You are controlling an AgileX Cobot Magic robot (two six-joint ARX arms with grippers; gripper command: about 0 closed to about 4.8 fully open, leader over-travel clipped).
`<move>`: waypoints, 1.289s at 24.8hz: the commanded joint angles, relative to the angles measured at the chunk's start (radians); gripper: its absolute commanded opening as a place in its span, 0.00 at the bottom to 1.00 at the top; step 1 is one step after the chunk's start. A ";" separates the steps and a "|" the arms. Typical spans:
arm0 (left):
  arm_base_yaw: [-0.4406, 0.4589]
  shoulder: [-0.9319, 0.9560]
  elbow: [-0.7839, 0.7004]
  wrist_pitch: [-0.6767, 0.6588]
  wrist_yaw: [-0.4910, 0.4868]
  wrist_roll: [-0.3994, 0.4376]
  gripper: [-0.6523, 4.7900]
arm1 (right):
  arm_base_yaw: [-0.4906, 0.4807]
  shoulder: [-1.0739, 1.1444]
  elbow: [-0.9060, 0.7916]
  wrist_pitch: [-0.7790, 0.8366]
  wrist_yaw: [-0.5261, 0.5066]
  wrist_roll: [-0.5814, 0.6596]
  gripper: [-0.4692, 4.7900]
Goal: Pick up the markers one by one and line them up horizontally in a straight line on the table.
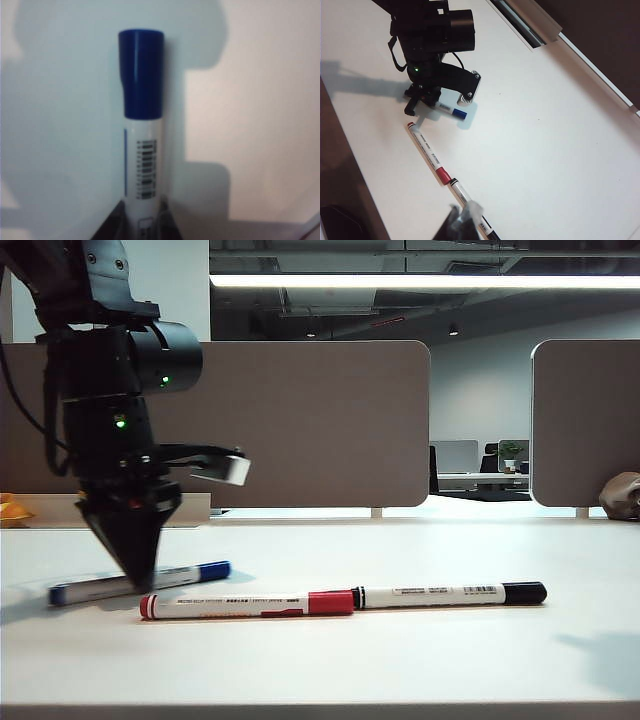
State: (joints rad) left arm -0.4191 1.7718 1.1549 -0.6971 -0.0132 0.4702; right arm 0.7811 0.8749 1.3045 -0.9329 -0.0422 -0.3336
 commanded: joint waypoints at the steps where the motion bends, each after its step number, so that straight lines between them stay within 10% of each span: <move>1: 0.031 0.017 -0.016 -0.103 -0.052 0.014 0.21 | 0.000 -0.005 0.003 0.007 -0.002 0.004 0.08; 18: 0.093 -0.036 -0.016 -0.296 -0.162 0.279 0.21 | 0.000 -0.055 0.002 -0.027 -0.002 -0.027 0.08; 32: 0.093 -0.072 -0.016 -0.304 -0.032 0.503 0.21 | 0.000 -0.085 0.001 -0.050 -0.003 -0.041 0.08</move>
State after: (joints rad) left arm -0.3264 1.7035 1.1370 -0.9916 -0.0780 0.9295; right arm 0.7811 0.7906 1.3025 -0.9855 -0.0422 -0.3748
